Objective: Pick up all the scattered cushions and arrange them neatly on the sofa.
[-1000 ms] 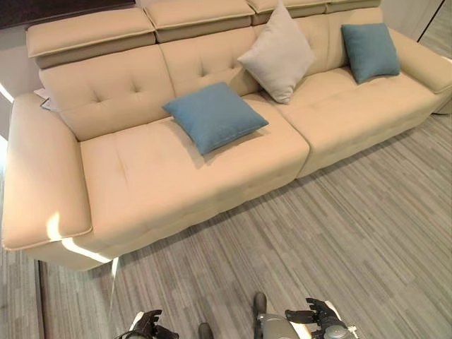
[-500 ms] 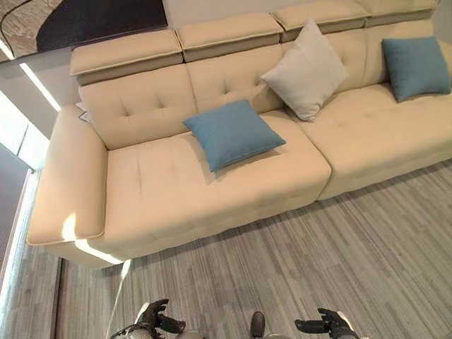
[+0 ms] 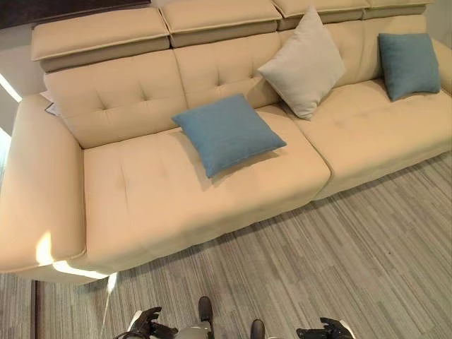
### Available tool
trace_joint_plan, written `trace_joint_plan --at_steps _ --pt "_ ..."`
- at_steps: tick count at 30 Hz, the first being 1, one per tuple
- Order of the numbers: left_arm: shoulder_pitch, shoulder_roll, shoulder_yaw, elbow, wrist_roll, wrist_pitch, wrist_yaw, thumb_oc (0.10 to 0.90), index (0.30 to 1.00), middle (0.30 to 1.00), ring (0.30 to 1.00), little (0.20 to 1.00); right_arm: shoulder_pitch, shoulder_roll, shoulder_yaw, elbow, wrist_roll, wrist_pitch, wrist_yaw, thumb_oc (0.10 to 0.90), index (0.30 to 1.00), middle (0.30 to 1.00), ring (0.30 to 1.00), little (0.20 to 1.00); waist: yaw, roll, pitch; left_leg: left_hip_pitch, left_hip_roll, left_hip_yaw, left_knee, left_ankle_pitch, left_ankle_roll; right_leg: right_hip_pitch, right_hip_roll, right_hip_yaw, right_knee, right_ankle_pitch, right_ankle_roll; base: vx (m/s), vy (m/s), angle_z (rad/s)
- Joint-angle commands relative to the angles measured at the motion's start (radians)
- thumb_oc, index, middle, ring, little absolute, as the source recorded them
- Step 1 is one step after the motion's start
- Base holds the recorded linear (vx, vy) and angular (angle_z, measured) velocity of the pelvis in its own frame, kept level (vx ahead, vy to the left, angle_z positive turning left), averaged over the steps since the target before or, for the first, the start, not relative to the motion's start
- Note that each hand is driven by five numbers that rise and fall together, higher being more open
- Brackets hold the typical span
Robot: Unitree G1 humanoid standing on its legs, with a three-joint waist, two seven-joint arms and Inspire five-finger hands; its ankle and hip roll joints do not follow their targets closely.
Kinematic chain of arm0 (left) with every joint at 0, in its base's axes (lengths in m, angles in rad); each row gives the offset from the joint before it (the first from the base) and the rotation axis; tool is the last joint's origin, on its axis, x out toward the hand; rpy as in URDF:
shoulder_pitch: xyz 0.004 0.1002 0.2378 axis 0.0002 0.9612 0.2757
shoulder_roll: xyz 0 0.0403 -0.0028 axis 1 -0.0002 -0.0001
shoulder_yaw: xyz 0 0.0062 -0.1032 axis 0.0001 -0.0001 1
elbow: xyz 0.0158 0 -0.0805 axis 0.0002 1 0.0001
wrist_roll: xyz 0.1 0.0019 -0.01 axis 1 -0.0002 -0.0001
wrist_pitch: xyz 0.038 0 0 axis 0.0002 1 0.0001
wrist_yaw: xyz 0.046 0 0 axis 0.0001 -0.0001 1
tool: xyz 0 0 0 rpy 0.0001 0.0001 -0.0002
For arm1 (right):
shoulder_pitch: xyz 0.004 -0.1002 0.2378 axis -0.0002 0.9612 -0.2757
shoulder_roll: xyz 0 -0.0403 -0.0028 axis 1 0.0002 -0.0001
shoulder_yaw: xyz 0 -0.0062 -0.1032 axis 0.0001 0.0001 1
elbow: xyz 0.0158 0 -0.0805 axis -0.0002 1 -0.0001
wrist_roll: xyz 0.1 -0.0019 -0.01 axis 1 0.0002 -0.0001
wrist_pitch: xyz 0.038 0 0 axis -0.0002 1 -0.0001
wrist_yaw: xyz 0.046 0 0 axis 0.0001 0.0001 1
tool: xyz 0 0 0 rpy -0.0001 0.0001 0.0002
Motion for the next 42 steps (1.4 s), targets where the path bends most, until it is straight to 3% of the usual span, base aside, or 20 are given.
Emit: trace_joint_plan --at_steps 1,4,6,7,10,13,16,17,20,22,24,25,26,30,33,34,36,37,38,42 --pt "0.018 0.061 0.002 -0.005 0.017 -0.011 0.003 0.8 0.9 0.9 0.9 0.9 -0.046 -0.04 0.015 -0.057 0.006 -0.023 -0.006 0.8 0.9 0.9 0.9 0.9 0.037 -0.007 0.007 -0.012 0.007 -0.04 0.109 -0.16 -0.009 -0.101 -0.003 0.015 0.346 0.021 0.074 0.04 0.043 -0.2" --pt "0.024 0.065 0.001 -0.004 0.017 -0.015 0.005 0.8 0.9 0.9 0.9 0.9 -0.053 -0.036 0.019 -0.071 0.002 -0.024 -0.007 0.8 0.9 0.9 0.9 0.9 0.025 0.014 0.023 0.031 0.008 -0.053 0.077 -0.167 -0.005 -0.163 -0.029 -0.016 0.397 0.026 0.069 0.18 0.002 -0.01" --pt "0.025 0.064 -0.004 0.0 0.018 -0.019 0.001 0.8 0.9 0.9 0.9 0.9 -0.061 -0.04 0.022 -0.07 -0.001 -0.025 -0.01 0.8 0.9 0.9 0.9 0.9 0.015 0.024 0.028 0.06 0.011 -0.065 0.052 -0.169 -0.016 -0.19 -0.028 -0.041 0.296 -0.003 0.044 0.22 -0.109 0.04" --pt "0.027 0.063 -0.01 0.004 0.024 -0.025 -0.003 0.8 0.9 0.9 0.9 0.9 -0.068 -0.047 0.026 -0.071 -0.003 -0.021 -0.008 0.8 0.9 0.9 0.9 0.9 0.002 0.02 0.031 0.074 0.004 -0.074 0.045 -0.174 -0.026 -0.222 -0.027 -0.022 0.156 0.022 0.041 0.15 -0.097 0.15" --pt "0.031 0.069 0.004 0.009 0.023 -0.034 -0.012 0.8 0.9 0.9 0.9 0.9 -0.062 -0.056 0.02 -0.063 -0.007 -0.019 -0.004 0.8 0.9 0.9 0.9 0.9 -0.008 0.013 0.03 0.105 -0.006 -0.101 0.032 -0.193 -0.042 -0.197 -0.019 0.01 -0.016 0.064 0.051 0.24 -0.184 0.13" --pt "0.042 0.067 0.019 0.009 -0.006 -0.037 -0.018 0.8 0.9 0.9 0.9 0.9 -0.053 -0.06 0.013 -0.047 -0.001 -0.019 -0.006 0.8 0.9 0.9 0.9 0.9 -0.005 0.011 0.025 0.106 0.002 -0.113 0.047 -0.202 -0.058 -0.17 -0.012 0.012 -0.026 0.072 0.032 0.16 -0.217 0.27" --pt "0.039 0.065 0.014 -0.006 -0.029 -0.045 -0.034 0.8 0.9 0.9 0.9 0.9 -0.038 -0.076 -0.015 -0.035 0.03 -0.031 0.001 0.8 0.9 0.9 0.9 0.9 -0.009 0.009 0.026 0.076 0.019 -0.115 0.165 -0.23 -0.095 -0.12 -0.001 -0.011 -0.042 0.05 0.004 0.11 -0.211 0.5" --pt "0.033 0.061 0.008 -0.025 -0.052 -0.043 -0.047 0.8 0.9 0.9 0.9 0.9 -0.038 -0.089 -0.028 -0.033 0.049 -0.036 0.0 0.8 0.9 0.9 0.9 0.9 -0.005 0.004 0.051 -0.007 0.041 -0.108 0.338 -0.173 -0.131 -0.089 -0.002 -0.027 -0.042 0.031 -0.023 0.1 -0.242 0.43" --pt "0.031 0.062 0.004 -0.041 -0.072 -0.044 -0.052 0.8 0.9 0.9 0.9 0.9 -0.041 -0.099 -0.03 -0.026 0.06 -0.033 -0.002 0.8 0.9 0.9 0.9 0.9 0.003 0.004 0.069 -0.068 0.054 -0.119 0.46 -0.128 -0.144 -0.063 0.004 -0.04 -0.041 0.013 -0.049 0.1 -0.151 0.45" --pt "0.041 0.063 0.006 -0.045 -0.088 -0.048 -0.058 0.8 0.9 0.9 0.9 0.9 -0.038 -0.102 -0.031 -0.029 0.071 -0.032 0.002 0.8 0.9 0.9 0.9 0.9 0.013 0.0 0.073 -0.098 0.053 -0.115 0.489 -0.115 -0.137 -0.038 0.01 -0.039 -0.044 -0.001 -0.061 0.15 -0.092 0.07" --pt "-0.027 0.028 -0.017 -0.048 -0.077 -0.024 -0.06 0.8 0.9 0.9 0.9 0.9 -0.026 -0.097 -0.021 -0.04 0.069 -0.03 0.008 0.8 0.9 0.9 0.9 0.9 0.014 -0.007 0.06 -0.121 0.027 -0.093 0.386 -0.176 -0.109 0.006 0.021 -0.032 -0.072 -0.026 -0.049 0.26 -0.065 0.04" --pt "-0.028 0.028 -0.017 -0.048 -0.077 -0.024 -0.06 0.8 0.9 0.9 0.9 0.9 -0.027 -0.097 -0.021 -0.04 0.069 -0.03 0.008 0.8 0.9 0.9 0.9 0.9 0.014 -0.008 0.058 -0.122 0.025 -0.093 0.381 -0.172 -0.108 0.004 0.02 -0.033 -0.073 -0.025 -0.049 0.47 -0.029 0.33" --pt "-0.07 0.019 -0.027 -0.045 -0.061 -0.021 -0.035 0.8 0.9 0.9 0.9 0.9 -0.014 -0.095 -0.01 -0.053 0.051 -0.029 -0.003 0.8 0.9 0.9 0.9 0.9 0.003 0.004 0.037 -0.154 0.044 -0.025 0.217 -0.111 -0.105 0.039 0.047 -0.039 -0.102 -0.046 -0.041 0.29 0.008 0.29" --pt "-0.067 0.01 -0.012 -0.015 -0.061 -0.007 -0.024 0.8 0.9 0.9 0.9 0.9 -0.008 -0.077 -0.004 -0.027 0.036 -0.016 -0.006 0.8 0.9 0.9 0.9 0.9 0.018 0.016 0.019 -0.165 0.038 -0.019 0.08 -0.045 -0.098 0.094 0.081 -0.001 -0.089 -0.096 -0.032 0.39 0.063 0.04" --pt "-0.057 0.011 0.009 0.002 -0.05 -0.001 -0.012 0.8 0.9 0.9 0.9 0.9 0.001 -0.055 0.002 -0.016 0.017 -0.013 0.0 0.8 0.9 0.9 0.9 0.9 0.027 -0.007 -0.02 -0.124 0.012 -0.009 0.105 -0.079 -0.067 0.106 0.042 0.014 -0.024 -0.11 -0.006 0.5 0.2 -0.75" --pt "-0.113 -0.024 -0.011 0.005 -0.048 0.02 0.02 0.8 0.9 0.9 0.9 0.9 -0.017 -0.035 0.012 -0.013 0.013 -0.004 0.002 0.8 0.9 0.9 0.9 0.9 0.024 -0.027 -0.031 -0.087 -0.002 0.0 0.107 -0.112 -0.046 0.081 0.018 0.022 0.085 -0.094 0.024 0.28 0.128 -0.74" --pt "-0.1 -0.025 -0.006 0.005 -0.043 0.021 0.032 0.8 0.9 0.9 0.9 0.9 -0.027 -0.034 0.015 -0.014 0.008 -0.002 -0.004 0.8 0.9 0.9 0.9 0.9 0.026 -0.027 -0.029 -0.073 -0.004 0.003 0.108 -0.127 -0.031 0.035 0.006 0.026 0.173 -0.065 0.043 0.18 0.131 -0.32" --pt "-0.088 0.011 0.003 -0.001 -0.039 0.01 0.015 0.8 0.9 0.9 0.9 0.9 -0.032 -0.036 0.013 -0.039 -0.001 -0.005 0.0 0.8 0.9 0.9 0.9 0.9 0.007 -0.014 -0.001 -0.033 -0.002 -0.009 0.105 -0.148 -0.008 -0.088 -0.014 0.04 0.375 0.028 0.083 0.17 0.167 -0.18" --pt "-0.086 0.015 0.008 0.002 -0.044 0.011 0.017 0.8 0.9 0.9 0.9 0.9 -0.034 -0.036 0.011 -0.043 0.002 -0.004 -0.001 0.8 0.9 0.9 0.9 0.9 0.002 -0.006 0.006 -0.018 -0.001 -0.013 0.099 -0.154 -0.005 -0.115 -0.024 0.036 0.412 0.031 0.076 0.19 0.135 0.01" --pt "-0.083 0.02 0.014 0.011 -0.052 0.004 0.016 0.8 0.9 0.9 0.9 0.9 -0.037 -0.034 0.01 -0.048 0.01 -0.011 0.0 0.8 0.9 0.9 0.9 0.9 -0.017 0.01 0.01 0.034 -0.004 -0.048 0.071 -0.169 -0.014 -0.143 -0.032 0.039 0.283 -0.02 0.041 0.17 -0.022 0.48"
